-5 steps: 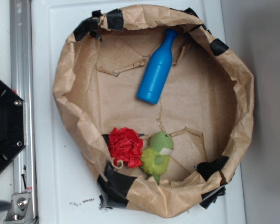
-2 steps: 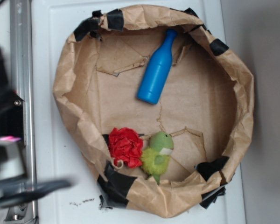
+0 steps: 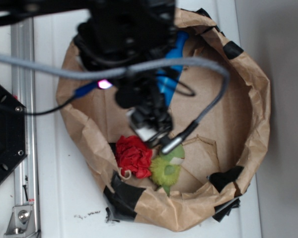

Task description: Grab the red paper.

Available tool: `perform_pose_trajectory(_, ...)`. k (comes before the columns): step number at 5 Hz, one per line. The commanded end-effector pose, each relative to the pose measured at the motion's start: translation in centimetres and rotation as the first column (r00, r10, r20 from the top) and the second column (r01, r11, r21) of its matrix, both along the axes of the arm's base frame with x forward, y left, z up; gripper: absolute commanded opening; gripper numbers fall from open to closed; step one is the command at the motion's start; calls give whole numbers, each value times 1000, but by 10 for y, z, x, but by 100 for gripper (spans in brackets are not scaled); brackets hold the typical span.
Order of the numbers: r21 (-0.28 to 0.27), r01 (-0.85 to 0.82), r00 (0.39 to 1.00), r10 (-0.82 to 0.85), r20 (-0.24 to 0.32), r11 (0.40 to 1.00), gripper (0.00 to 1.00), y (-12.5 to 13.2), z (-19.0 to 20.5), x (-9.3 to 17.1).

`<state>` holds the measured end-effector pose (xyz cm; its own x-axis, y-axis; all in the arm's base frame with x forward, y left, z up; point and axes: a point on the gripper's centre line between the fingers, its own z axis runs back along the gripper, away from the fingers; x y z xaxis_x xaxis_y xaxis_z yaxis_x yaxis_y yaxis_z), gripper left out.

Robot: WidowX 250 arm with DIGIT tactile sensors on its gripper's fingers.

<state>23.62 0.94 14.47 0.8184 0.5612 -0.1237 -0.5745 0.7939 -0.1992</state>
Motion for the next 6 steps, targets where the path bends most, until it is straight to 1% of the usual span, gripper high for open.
perform_pose_trajectory(1, -1, -22, 999, 22, 31, 1000, 100, 9, 5, -1)
perform_pose_trajectory(2, -1, -22, 999, 22, 31, 1000, 100, 9, 5, -1)
perform_pose_trajectory(3, 5, 114, 994, -114, 5, 994, 100, 3, -45, -1)
perform_pose_trajectory(4, -154, 236, 970, -224, 93, 959, 100, -8, -69, 0)
perform_pose_trajectory(5, -213, 333, 942, -316, 110, 919, 100, -41, -69, -13)
perform_pose_trajectory(6, -252, 334, 941, -304, 151, 908, 100, -54, -56, -22)
